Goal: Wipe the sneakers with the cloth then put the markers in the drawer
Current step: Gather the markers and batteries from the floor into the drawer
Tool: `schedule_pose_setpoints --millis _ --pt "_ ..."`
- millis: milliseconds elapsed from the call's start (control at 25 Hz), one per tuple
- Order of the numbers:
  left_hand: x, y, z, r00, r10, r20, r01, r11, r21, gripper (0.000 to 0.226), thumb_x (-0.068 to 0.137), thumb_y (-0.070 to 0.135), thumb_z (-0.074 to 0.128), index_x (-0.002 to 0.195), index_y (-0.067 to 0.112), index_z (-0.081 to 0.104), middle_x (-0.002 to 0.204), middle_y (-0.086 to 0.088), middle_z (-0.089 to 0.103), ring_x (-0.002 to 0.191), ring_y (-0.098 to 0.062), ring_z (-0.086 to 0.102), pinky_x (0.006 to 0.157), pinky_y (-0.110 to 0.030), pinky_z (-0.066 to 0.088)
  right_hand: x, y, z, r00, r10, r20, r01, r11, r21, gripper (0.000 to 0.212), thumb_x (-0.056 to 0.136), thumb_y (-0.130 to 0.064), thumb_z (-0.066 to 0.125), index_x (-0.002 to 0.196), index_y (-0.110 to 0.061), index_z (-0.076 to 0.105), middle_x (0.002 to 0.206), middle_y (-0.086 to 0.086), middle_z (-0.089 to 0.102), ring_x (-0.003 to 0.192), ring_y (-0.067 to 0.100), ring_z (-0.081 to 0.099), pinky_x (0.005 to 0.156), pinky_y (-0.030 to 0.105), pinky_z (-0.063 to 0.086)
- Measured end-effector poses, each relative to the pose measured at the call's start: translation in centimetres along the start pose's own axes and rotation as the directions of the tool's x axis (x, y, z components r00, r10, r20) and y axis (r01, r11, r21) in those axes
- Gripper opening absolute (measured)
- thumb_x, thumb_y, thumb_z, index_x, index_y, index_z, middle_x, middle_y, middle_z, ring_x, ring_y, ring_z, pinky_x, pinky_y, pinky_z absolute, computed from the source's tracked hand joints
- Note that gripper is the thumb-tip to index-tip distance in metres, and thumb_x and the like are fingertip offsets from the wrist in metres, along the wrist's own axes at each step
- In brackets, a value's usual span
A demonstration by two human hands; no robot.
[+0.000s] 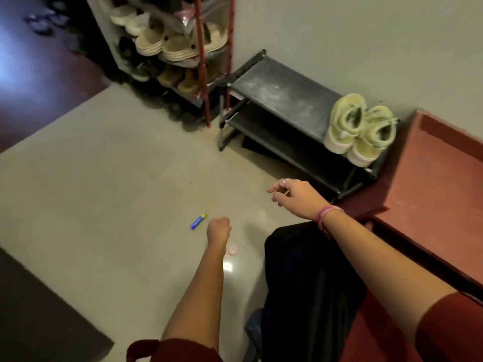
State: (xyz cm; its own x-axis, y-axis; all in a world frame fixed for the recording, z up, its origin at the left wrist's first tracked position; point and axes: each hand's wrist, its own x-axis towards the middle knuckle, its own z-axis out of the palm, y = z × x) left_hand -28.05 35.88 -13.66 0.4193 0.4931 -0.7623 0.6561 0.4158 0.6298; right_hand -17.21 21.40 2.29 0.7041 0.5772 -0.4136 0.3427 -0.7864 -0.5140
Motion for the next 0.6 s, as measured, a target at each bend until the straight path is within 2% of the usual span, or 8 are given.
schedule_pose_setpoints --millis 80,160,240,320,400,480,600 --pt "2.4 -3.8 -1.4 1.000 -0.008 -0.025 0.015 0.965 0.263 0.016 0.087 0.005 0.039 0.074 0.011 0.045 0.082 -0.009 0.048 0.072 -0.024 0.044 0.063 -0.027 0.034 1.8 -0.1 2.5 0.998 -0.013 0.059 0.018 0.997 -0.078 0.025 0.094 -0.019 0.046 0.112 -0.023 0.062 0.109 -0.003 0.064 0.092 0.017 0.063 0.088 0.032 0.048" --pt "4.1 -7.7 -2.1 0.998 -0.020 -0.062 0.042 0.925 0.378 0.015 0.087 0.002 0.041 0.077 0.000 0.052 0.092 -0.018 0.052 0.080 -0.033 0.048 0.067 -0.033 0.037 3.4 0.6 4.9 0.993 -0.015 0.115 0.032 0.988 -0.149 0.026 0.094 -0.020 0.045 0.114 -0.025 0.060 0.110 -0.006 0.062 0.090 0.015 0.062 0.081 0.026 0.044" --pt "5.1 -11.0 -2.3 0.995 -0.035 -0.095 0.072 0.903 0.424 0.023 0.089 0.005 0.045 0.103 -0.010 0.056 0.112 -0.026 0.055 0.102 -0.039 0.054 0.082 -0.038 0.043 4.9 1.4 6.6 0.990 -0.007 0.141 0.034 0.982 -0.185 0.027 0.095 -0.019 0.044 0.117 -0.024 0.059 0.109 -0.007 0.061 0.089 0.009 0.056 0.077 0.020 0.036" --pt "6.0 -13.6 -1.7 0.998 -0.047 -0.046 0.065 0.834 0.548 0.032 0.092 0.009 0.044 0.121 -0.003 0.049 0.126 -0.017 0.049 0.114 -0.032 0.051 0.091 -0.032 0.041 6.1 2.2 7.7 0.991 -0.006 0.134 0.032 0.981 -0.194 0.028 0.096 -0.017 0.043 0.118 -0.024 0.059 0.114 -0.006 0.061 0.087 0.006 0.052 0.079 0.018 0.036" --pt "7.2 -16.1 -0.8 0.999 -0.005 0.041 -0.024 0.738 0.674 0.037 0.095 0.013 0.040 0.130 0.002 0.042 0.134 -0.011 0.042 0.116 -0.026 0.049 0.094 -0.028 0.040 6.7 3.1 9.2 0.988 -0.004 0.154 0.039 0.974 -0.223 0.031 0.096 -0.015 0.041 0.120 -0.026 0.058 0.118 -0.006 0.060 0.092 0.007 0.054 0.083 0.018 0.040" --pt "8.4 -16.9 0.3 0.996 0.005 0.088 -0.065 0.713 0.698 0.045 0.095 0.011 0.037 0.138 0.002 0.034 0.143 -0.011 0.034 0.123 -0.026 0.047 0.098 -0.029 0.038 7.0 3.8 10.1 0.978 -0.014 0.210 0.074 0.957 -0.281 0.038 0.094 -0.011 0.039 0.122 -0.029 0.056 0.119 -0.008 0.057 0.101 0.007 0.056 0.088 0.021 0.044" --pt "9.9 -17.1 2.1 0.990 -0.005 0.138 -0.102 0.646 0.757 0.060 0.095 0.010 0.037 0.149 0.000 0.013 0.156 -0.017 0.014 0.139 -0.029 0.028 0.111 -0.033 0.028 8.2 4.3 10.9 0.954 -0.049 0.297 0.150 0.932 -0.330 0.043 0.093 -0.007 0.039 0.125 -0.032 0.053 0.120 -0.010 0.054 0.109 0.007 0.055 0.091 0.025 0.045"
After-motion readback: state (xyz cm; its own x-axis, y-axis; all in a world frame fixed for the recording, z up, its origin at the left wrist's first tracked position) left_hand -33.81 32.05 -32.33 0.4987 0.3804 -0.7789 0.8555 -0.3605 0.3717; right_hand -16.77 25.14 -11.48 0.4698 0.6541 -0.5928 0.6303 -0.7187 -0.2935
